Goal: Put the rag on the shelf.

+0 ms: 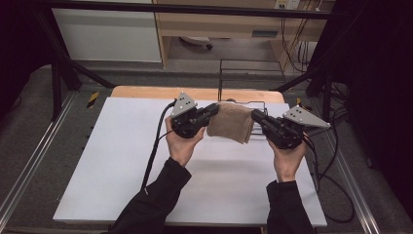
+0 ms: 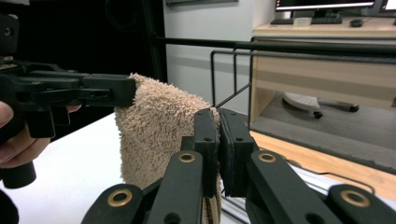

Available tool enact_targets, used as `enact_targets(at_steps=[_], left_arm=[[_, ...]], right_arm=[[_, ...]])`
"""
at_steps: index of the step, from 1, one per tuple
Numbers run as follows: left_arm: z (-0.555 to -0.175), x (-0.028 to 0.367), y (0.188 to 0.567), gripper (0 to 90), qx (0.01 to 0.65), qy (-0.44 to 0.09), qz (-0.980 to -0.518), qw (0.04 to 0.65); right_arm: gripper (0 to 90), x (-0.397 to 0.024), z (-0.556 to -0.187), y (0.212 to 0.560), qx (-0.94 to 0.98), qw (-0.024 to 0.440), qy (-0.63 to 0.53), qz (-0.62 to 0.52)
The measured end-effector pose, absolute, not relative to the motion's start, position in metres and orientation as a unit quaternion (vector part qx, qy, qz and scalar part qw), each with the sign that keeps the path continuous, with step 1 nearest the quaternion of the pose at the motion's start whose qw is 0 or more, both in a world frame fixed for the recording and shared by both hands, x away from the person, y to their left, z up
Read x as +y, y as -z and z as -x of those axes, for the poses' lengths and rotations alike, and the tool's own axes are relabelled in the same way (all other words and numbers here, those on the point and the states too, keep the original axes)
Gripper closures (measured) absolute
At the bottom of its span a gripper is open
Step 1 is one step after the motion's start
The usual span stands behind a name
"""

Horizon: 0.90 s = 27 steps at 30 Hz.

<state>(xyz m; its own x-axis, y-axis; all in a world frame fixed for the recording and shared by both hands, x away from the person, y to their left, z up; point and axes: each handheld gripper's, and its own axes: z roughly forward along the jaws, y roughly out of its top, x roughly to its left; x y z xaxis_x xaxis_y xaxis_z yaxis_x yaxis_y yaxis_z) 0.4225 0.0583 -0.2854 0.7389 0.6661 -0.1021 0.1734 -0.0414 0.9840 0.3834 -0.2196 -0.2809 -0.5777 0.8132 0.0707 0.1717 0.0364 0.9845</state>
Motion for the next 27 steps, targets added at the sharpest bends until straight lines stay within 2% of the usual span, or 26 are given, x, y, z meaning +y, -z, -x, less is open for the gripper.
enact_targets(at_steps=[27], left_arm=[[-0.439, 0.026, 0.237, 85.6, 0.286, -0.216, -0.670, 0.650]], right_arm=[[86.8, -0.247, -0.398, 0.238, 0.621, 0.316, -0.611, -0.375]])
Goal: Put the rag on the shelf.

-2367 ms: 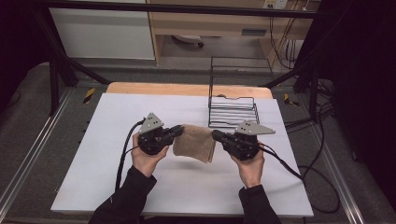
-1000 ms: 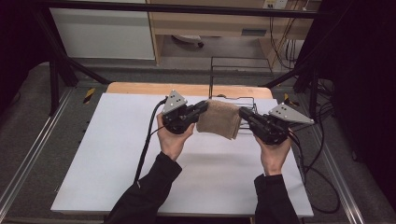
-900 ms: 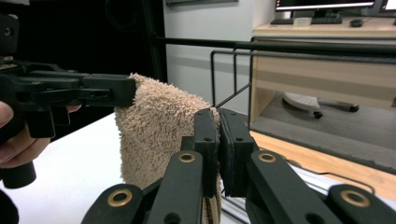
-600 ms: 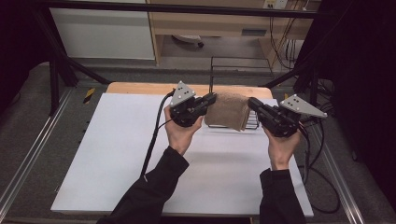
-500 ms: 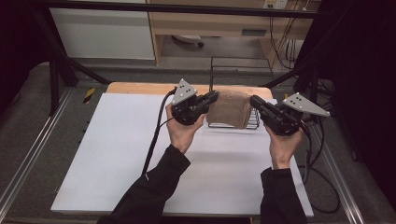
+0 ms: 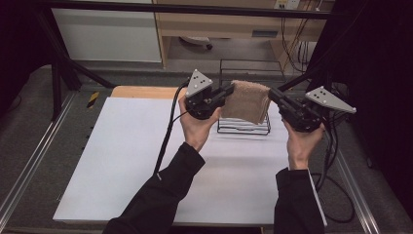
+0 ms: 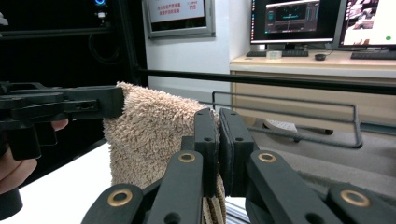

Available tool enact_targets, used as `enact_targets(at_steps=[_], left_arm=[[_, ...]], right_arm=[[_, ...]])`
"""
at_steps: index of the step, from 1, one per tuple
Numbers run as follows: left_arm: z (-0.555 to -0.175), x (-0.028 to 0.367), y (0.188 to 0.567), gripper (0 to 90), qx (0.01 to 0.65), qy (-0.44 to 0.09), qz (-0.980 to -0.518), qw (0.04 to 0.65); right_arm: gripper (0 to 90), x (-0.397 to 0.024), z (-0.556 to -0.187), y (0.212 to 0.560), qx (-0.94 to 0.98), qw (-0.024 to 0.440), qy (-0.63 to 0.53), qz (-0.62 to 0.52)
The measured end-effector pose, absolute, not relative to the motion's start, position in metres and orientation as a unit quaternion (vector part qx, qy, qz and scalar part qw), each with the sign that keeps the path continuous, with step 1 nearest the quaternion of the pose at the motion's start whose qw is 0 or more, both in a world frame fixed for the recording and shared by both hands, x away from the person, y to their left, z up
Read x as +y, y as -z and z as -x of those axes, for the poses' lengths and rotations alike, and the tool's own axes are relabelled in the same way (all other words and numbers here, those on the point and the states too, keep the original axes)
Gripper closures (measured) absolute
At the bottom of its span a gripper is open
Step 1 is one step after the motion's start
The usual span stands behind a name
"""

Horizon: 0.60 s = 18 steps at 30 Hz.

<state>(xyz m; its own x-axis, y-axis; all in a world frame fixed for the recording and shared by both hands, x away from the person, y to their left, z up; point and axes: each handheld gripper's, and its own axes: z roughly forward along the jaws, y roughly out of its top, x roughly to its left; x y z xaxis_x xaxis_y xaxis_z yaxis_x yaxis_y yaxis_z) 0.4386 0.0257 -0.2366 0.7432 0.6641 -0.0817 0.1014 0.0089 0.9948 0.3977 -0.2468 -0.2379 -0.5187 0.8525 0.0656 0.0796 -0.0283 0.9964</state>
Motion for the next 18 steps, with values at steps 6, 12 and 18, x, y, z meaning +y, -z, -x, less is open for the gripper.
enact_targets(at_steps=[6, 12, 18], left_arm=[[-0.445, 0.021, 0.229, 85.6, 0.287, -0.218, -0.666, 0.653], [-0.453, 0.018, 0.219, 85.6, 0.291, -0.216, -0.656, 0.663], [-0.461, 0.017, 0.209, 85.7, 0.297, -0.218, -0.647, 0.667]], right_arm=[[86.8, -0.250, -0.403, 0.227, 0.613, 0.321, -0.616, -0.376], [86.8, -0.251, -0.409, 0.215, 0.610, 0.328, -0.617, -0.375], [86.8, -0.250, -0.417, 0.204, 0.606, 0.332, -0.619, -0.372]])
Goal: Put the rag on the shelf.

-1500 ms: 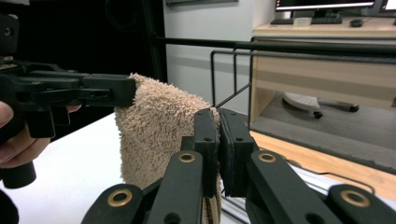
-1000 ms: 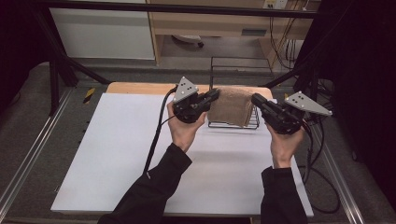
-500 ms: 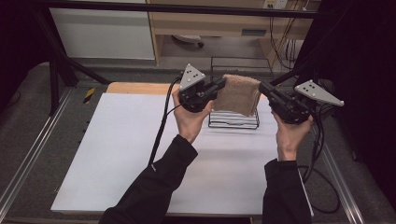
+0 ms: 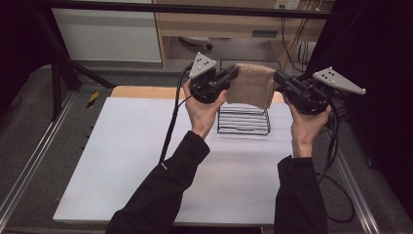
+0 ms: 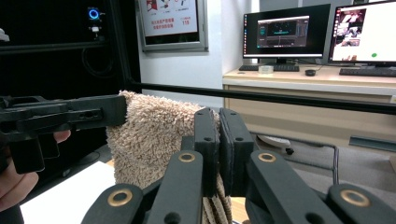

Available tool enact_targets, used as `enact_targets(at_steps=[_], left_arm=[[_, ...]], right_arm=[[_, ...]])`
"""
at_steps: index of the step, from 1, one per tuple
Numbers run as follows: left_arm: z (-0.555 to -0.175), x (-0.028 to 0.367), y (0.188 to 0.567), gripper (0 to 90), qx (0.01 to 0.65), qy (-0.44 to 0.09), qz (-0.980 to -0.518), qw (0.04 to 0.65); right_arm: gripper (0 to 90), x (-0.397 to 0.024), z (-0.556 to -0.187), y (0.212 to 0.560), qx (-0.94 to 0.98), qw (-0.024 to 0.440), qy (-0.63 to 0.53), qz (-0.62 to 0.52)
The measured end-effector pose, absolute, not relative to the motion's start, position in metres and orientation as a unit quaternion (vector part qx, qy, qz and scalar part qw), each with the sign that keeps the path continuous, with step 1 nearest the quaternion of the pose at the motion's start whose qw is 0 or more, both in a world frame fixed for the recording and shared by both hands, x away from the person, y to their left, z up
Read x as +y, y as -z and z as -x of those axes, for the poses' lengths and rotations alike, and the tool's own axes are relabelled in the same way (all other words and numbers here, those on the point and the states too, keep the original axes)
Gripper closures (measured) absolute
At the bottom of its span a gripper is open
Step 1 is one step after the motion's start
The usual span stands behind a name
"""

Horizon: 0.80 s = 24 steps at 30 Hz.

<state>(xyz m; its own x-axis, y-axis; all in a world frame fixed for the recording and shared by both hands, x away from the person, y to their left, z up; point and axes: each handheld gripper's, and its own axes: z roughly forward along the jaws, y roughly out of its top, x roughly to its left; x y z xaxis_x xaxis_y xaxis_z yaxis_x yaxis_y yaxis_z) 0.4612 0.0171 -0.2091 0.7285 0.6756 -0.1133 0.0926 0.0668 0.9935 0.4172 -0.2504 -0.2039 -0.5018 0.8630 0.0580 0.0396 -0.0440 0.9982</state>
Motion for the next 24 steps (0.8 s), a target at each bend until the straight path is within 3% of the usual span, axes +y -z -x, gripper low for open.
enact_targets(at_steps=[24], left_arm=[[-0.488, 0.008, 0.181, 85.7, 0.297, -0.231, -0.630, 0.679]], right_arm=[[86.5, -0.254, -0.448, 0.177, 0.599, 0.344, -0.623, -0.368]])
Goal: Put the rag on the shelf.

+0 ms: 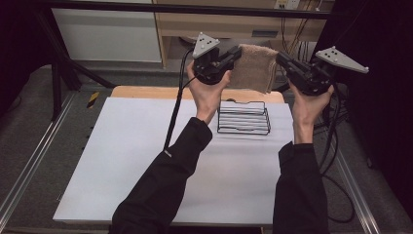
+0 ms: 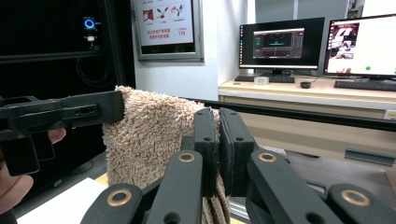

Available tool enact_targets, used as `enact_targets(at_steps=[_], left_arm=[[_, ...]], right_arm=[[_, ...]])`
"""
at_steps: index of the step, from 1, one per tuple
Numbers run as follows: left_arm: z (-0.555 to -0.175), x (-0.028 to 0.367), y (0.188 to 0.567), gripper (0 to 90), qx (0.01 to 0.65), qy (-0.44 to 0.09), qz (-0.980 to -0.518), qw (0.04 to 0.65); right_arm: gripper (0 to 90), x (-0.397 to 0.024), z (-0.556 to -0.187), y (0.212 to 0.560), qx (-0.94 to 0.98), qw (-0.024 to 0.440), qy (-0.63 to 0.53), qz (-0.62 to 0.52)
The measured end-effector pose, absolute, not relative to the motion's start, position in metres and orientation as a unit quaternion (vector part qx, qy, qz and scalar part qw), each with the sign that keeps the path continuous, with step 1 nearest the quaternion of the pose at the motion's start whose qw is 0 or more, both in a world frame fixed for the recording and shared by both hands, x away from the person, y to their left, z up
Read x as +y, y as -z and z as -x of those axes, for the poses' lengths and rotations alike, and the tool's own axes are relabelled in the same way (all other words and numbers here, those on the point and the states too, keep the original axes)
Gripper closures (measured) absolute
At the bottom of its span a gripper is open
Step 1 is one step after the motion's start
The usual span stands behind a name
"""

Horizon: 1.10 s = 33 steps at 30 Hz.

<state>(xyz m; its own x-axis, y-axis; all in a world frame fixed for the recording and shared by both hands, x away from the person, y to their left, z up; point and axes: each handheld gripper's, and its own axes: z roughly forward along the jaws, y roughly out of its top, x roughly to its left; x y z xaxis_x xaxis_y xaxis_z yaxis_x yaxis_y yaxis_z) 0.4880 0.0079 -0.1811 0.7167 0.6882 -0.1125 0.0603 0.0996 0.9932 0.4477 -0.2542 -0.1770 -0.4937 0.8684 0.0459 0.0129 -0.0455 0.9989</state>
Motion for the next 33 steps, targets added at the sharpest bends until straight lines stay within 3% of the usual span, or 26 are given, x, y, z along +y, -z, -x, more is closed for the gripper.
enact_targets(at_steps=[15, 33], left_arm=[[-0.509, 0.002, 0.170, 85.7, 0.299, -0.232, -0.621, 0.686], [-0.537, 0.002, 0.184, 85.7, 0.307, -0.224, -0.633, 0.675]], right_arm=[[86.5, -0.259, -0.475, 0.164, 0.599, 0.352, -0.619, -0.367], [86.3, -0.260, -0.506, 0.178, 0.609, 0.343, -0.607, -0.378]])
